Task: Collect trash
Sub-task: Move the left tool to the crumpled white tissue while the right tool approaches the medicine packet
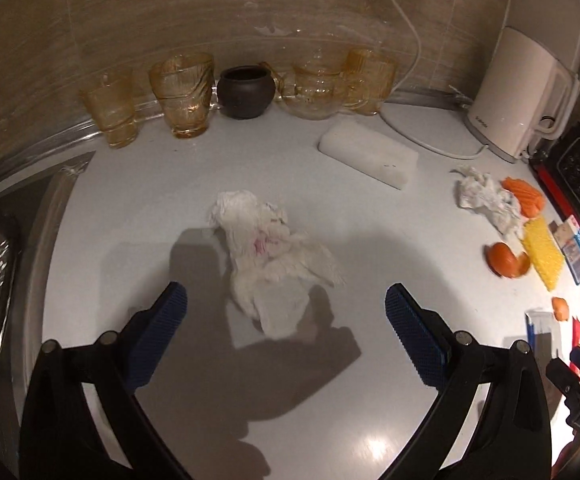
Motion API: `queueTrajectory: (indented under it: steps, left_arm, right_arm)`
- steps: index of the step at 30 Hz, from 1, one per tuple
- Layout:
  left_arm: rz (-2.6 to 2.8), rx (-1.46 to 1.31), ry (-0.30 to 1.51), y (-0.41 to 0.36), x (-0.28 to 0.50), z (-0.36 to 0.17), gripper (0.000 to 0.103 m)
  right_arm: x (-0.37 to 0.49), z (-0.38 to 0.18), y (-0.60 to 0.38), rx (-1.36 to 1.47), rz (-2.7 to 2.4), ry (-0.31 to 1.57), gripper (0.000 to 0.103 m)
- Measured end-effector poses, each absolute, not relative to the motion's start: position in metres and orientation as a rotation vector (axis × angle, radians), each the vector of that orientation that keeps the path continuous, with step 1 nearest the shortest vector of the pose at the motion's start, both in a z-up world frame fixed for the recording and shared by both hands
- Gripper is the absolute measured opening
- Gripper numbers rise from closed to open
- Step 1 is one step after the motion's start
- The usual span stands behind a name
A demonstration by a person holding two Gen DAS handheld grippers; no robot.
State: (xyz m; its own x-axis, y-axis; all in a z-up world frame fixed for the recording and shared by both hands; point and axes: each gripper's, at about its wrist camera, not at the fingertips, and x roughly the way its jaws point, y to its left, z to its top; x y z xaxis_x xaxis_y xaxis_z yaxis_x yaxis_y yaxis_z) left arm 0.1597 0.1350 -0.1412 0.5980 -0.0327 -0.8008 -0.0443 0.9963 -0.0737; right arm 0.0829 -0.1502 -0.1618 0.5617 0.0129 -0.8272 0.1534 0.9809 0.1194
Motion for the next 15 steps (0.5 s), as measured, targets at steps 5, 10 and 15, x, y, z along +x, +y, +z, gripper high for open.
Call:
queueTrajectory:
  steps: [5,10,15]
  left_arm:
    - [0.006,-0.077,0.956,0.136,0.18,-0.152,0.095]
    - [0.013,-0.066,0.982,0.135,0.192,-0.163,0.095]
    - [0.012,-0.054,0.999,0.133,0.196,-0.173,0.094]
  right_arm:
    - [0.092,-0.168,-0.148,0.174,-0.135,0.991,0.1]
    - [0.096,-0.173,-0.146,0.177,-0.169,1.005,0.1]
    - [0.097,-0.177,-0.147,0.175,-0.191,1.012,0.1]
